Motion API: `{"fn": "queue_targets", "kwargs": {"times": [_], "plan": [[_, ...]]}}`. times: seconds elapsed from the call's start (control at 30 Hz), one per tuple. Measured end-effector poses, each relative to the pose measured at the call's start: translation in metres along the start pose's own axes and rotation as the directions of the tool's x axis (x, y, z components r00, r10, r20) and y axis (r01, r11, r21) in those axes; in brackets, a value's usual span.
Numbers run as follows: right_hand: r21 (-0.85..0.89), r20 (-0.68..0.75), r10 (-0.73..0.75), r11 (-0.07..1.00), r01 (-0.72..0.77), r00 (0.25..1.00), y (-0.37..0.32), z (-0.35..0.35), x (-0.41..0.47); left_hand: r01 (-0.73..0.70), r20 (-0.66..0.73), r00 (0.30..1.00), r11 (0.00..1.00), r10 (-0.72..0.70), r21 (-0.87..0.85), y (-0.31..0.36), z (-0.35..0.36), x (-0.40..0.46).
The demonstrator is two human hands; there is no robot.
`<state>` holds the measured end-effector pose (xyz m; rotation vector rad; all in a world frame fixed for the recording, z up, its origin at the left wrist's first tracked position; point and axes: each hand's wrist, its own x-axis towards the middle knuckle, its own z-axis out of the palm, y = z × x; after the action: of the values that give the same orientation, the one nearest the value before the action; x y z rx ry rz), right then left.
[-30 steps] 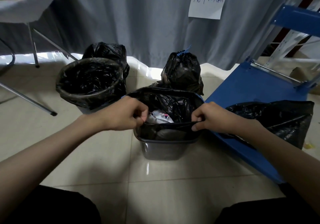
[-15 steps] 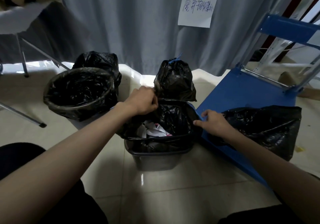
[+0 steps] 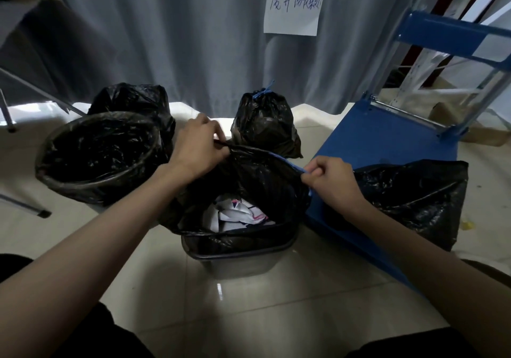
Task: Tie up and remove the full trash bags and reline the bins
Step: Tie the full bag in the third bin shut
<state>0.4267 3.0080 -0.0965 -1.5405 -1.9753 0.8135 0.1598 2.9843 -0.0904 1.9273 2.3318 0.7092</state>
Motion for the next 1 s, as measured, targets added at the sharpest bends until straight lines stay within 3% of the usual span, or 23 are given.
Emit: {"fn": "queue_targets", "kwargs": {"times": [0.1,0.17,0.23,0.4,0.57,0.63,0.77,0.83,0.93,1.0], "plan": [[0.012,0.005,-0.073,0.997,0.073,0.997,-0.006,0.003,-0.003,-0.251,0.081,0.961,0.954,0.266,-0.162,0.02,0.012,-0.008],[0.04,0.029,-0.12,0.992,0.119,0.992,-0.01,0.006,-0.006,-0.435,0.182,0.866,0.881,0.466,-0.185,0.039,0.02,-0.018],[0.066,0.057,-0.158,0.986,0.154,0.986,-0.014,0.007,-0.01,-0.515,0.229,0.804,0.835,0.548,-0.193,0.055,0.028,-0.027],[-0.028,0.128,-0.094,0.995,0.098,0.987,-0.017,0.005,-0.014,-0.429,0.139,0.862,0.848,0.487,-0.311,0.06,0.024,-0.027],[-0.155,0.385,0.052,0.988,0.009,0.921,-0.017,0.003,-0.025,-0.231,0.093,0.937,0.796,0.338,-0.559,0.057,0.008,-0.026],[-0.115,0.361,0.033,0.993,0.01,0.932,-0.018,0.005,-0.027,-0.179,0.076,0.957,0.774,0.281,-0.607,0.055,0.006,-0.025],[-0.041,0.248,-0.016,0.999,0.027,0.969,-0.017,0.014,-0.029,-0.127,-0.003,0.986,0.75,0.164,-0.649,0.052,0.006,-0.025],[-0.116,0.3,0.013,0.993,0.022,0.954,-0.011,0.02,-0.029,-0.126,-0.046,0.991,0.746,0.128,-0.654,0.053,0.004,-0.025],[-0.338,0.455,0.169,0.941,-0.006,0.875,0.0,0.023,-0.023,-0.157,-0.133,0.987,0.749,0.092,-0.644,0.056,-0.006,-0.023],[-0.344,0.458,0.188,0.939,-0.022,0.869,0.001,0.02,-0.017,-0.18,-0.151,0.983,0.737,0.106,-0.651,0.057,-0.012,-0.021]]}}
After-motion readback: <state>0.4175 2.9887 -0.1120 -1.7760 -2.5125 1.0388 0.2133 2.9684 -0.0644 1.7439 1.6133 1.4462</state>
